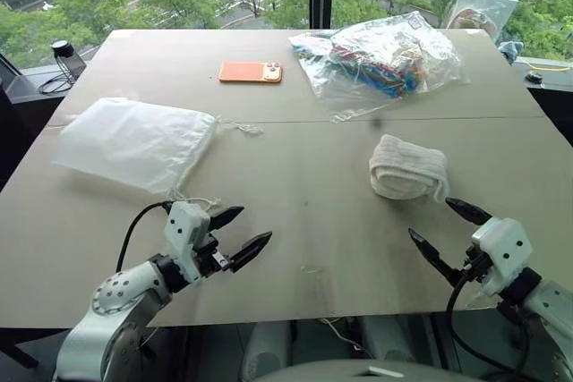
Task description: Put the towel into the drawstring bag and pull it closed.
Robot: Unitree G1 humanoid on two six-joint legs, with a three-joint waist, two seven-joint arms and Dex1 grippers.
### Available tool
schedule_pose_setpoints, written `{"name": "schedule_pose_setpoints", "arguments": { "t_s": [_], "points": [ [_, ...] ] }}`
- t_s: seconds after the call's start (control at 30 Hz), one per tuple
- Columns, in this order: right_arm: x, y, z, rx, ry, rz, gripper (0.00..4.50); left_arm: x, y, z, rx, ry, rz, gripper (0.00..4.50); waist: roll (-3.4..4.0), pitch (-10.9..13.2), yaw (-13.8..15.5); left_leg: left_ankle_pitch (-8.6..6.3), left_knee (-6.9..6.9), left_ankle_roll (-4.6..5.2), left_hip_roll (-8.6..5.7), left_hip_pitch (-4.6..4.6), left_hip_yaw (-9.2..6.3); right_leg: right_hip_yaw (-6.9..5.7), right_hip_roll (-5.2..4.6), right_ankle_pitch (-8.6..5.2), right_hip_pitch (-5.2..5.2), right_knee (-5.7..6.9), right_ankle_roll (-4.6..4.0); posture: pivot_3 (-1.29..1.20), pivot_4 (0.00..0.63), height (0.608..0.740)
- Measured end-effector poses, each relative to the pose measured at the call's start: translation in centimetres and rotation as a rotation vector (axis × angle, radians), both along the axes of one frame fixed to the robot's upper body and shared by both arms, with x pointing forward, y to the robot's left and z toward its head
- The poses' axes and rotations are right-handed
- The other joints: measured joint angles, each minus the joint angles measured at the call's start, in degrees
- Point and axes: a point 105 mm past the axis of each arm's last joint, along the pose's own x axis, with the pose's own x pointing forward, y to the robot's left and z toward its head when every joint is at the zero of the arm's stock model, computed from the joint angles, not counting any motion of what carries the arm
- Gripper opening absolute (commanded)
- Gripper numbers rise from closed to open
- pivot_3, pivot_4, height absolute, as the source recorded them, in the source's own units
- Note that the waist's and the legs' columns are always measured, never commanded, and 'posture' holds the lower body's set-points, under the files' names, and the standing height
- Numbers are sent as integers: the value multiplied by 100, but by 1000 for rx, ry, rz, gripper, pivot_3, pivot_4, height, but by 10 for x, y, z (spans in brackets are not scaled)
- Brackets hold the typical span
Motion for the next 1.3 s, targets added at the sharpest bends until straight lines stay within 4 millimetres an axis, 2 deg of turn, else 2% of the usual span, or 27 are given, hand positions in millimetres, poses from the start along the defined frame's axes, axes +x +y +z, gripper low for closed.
{"name": "schedule_pose_setpoints", "arguments": {
  "t_s": [0.07, 0.1, 0.17, 0.23, 0.33, 0.47, 0.53, 0.63, 0.73, 0.93, 1.03, 1.13, 1.2, 1.3],
  "points": [
    [2, 2, 0, 3, -10, 8, 4500, 2, 2, 0, 9, -9, 26, 4454, 0, 0, -7, 0, -2, 0, 1, 1, 3, 3, 1, 0, -1, -1, 0, 0, 150, 740],
    [6, 5, 0, 14, -25, 30, 4500, 10, 6, 3, 19, -36, 92, 4454, -3, 1, -13, 0, -1, 0, 2, 3, 5, 4, 3, 1, -1, -3, 1, 0, 150, 740],
    [18, 27, 6, 45, -83, 157, 4500, 44, 18, 29, 57, -191, 328, 4454, -16, 10, -4, 2, 19, 2, 1, 2, -7, 0, 9, 3, 5, 7, 4, 0, 150, 740],
    [17, 42, 12, 62, -122, 247, 4500, 61, 34, 49, 181, -300, 499, 4454, -21, 4, 5, 2, 19, 2, -1, 14, -18, -3, 13, 4, 18, 8, 4, 0, 150, 740],
    [15, 49, 13, 71, -125, 309, 4500, 73, 54, 59, 426, -360, 693, 4454, -20, 2, 3, 1, 12, 1, -7, 9, -21, -3, 11, 3, 20, 2, 4, 0, 150, 740],
    [12, 52, 12, 64, -115, 358, 4500, 82, 63, 60, 742, -386, 826, 4454, -23, 4, 0, 0, 1, 0, -12, 0, -21, -2, 7, 15, 15, -2, 22, 0, 150, 740],
    [12, 53, 13, 60, -120, 366, 4500, 90, 63, 62, 832, -392, 852, 4454, -22, 4, 9, 0, -3, 0, -12, 1, -25, -7, 7, 13, 13, -2, 24, 0, 150, 740],
    [13, 53, 15, 58, -127, 368, 4500, 102, 63, 49, 952, -358, 852, 4454, -22, 4, 4, 0, -3, 0, -12, 2, -27, -9, 8, 11, 14, 0, 28, 0, 150, 740],
    [14, 54, 16, 57, -132, 369, 4500, 113, 62, 35, 1036, -335, 838, 4454, -23, 5, -8, 0, -3, 0, -11, 1, -27, -9, 8, 11, 13, 1, 29, 0, 150, 740],
    [18, 54, 19, 51, -145, 352, 4500, 131, 68, 25, 1077, -305, 904, 4454, -23, 4, 4, 0, -1, 0, -14, -2, -29, -11, 5, 15, 13, 2, 25, 0, 150, 740],
    [19, 54, 20, 49, -151, 339, 4500, 140, 72, 27, 1101, -321, 930, 3781, -23, 4, 6, 0, -1, 0, -14, -2, -32, -13, 6, 16, 13, 5, 23, 0, 150, 740],
    [19, 54, 21, 46, -159, 331, 4500, 145, 74, 24, 1118, -331, 923, 2435, -23, 4, -4, 0, -1, 0, -14, -3, -31, -13, 5, 18, 13, 4, 20, 0, 150, 740],
    [20, 54, 21, 44, -160, 321, 4500, 148, 75, 22, 1119, -336, 917, 1852, -23, 4, 2, 0, 0, 0, -15, -4, -31, -13, 4, 22, 13, 4, 14, 0, 150, 740],
    [22, 53, 22, 36, -166, 306, 4500, 151, 79, 27, 1101, -358, 916, 631, -23, 4, 4, 0, 0, 0, -15, -4, -31, -13, 4, 23, 13, 4, 12, 0, 150, 740]
  ]
}}
